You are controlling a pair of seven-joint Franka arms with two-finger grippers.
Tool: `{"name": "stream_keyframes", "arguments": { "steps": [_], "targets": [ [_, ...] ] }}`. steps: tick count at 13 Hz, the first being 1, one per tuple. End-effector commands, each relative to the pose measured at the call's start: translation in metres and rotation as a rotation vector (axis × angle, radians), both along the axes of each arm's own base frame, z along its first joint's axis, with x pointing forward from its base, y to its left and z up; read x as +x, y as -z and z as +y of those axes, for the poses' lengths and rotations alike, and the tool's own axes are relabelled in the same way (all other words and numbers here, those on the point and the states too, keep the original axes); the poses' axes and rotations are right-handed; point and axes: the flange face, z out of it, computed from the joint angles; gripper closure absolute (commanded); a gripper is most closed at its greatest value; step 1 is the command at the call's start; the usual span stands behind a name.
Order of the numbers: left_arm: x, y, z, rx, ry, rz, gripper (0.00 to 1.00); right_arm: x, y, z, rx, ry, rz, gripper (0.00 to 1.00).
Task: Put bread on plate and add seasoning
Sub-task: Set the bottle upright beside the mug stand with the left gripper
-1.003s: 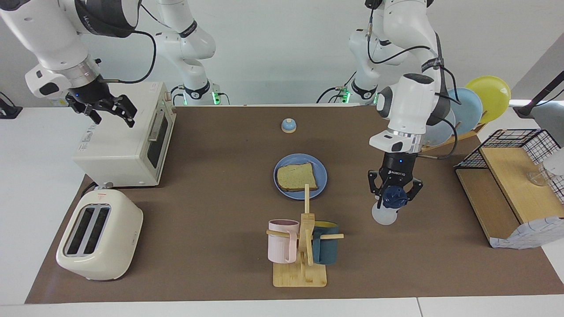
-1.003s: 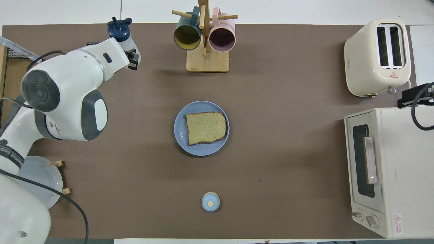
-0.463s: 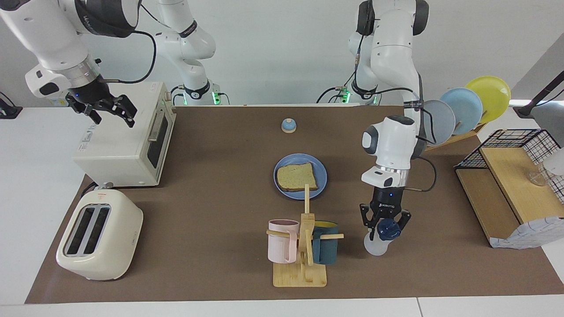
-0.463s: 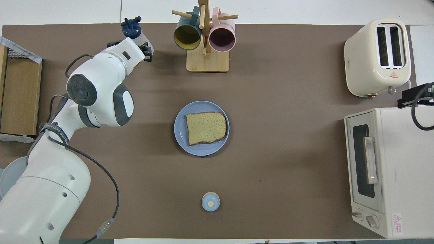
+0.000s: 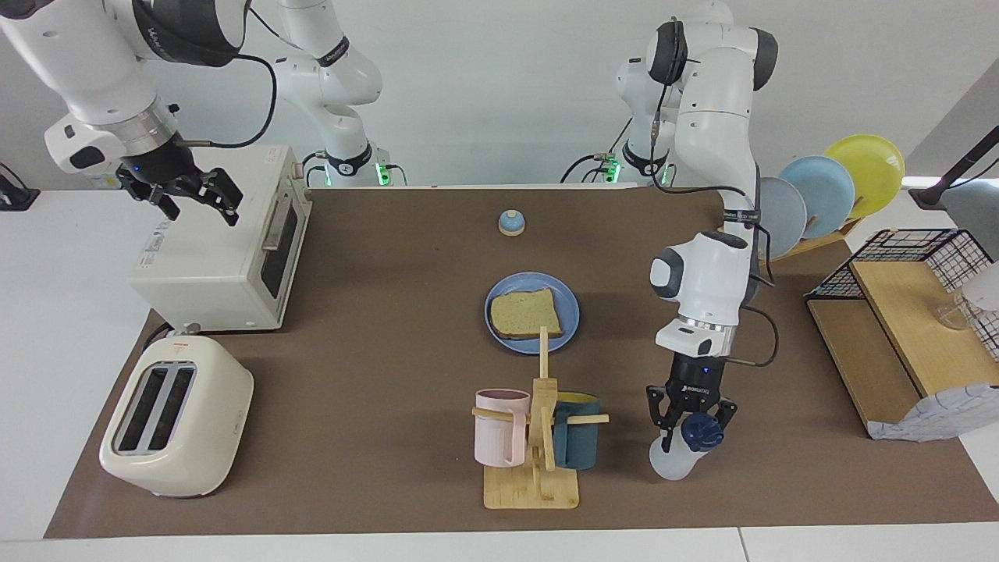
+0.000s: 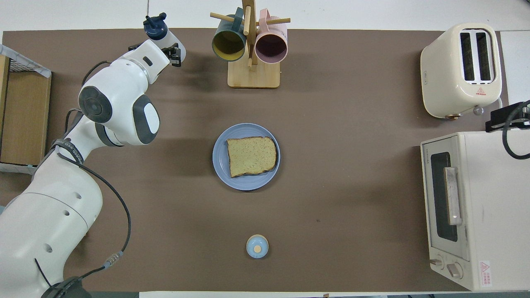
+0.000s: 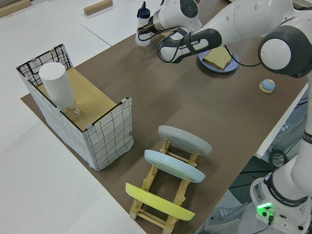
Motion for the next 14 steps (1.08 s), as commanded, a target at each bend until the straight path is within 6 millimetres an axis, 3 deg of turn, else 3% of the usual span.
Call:
{"name": "stream_keyframes", "arguments": {
  "steps": [1, 5, 14],
  "targets": [
    [0.012, 0.009, 0.011, 0.041, 0.018, -0.045, 1.00, -0.006, -0.001, 0.000, 0.003, -0.015, -0.003, 0.00],
    [0.015, 0.010, 0.016, 0.054, 0.022, -0.092, 1.00, -0.006, -0.001, 0.000, 0.003, -0.015, -0.003, 0.00],
    [-0.004, 0.037, 0.013, 0.058, 0.027, -0.053, 1.00, -0.006, -0.001, 0.000, 0.003, -0.015, -0.003, 0.00]
  ]
}}
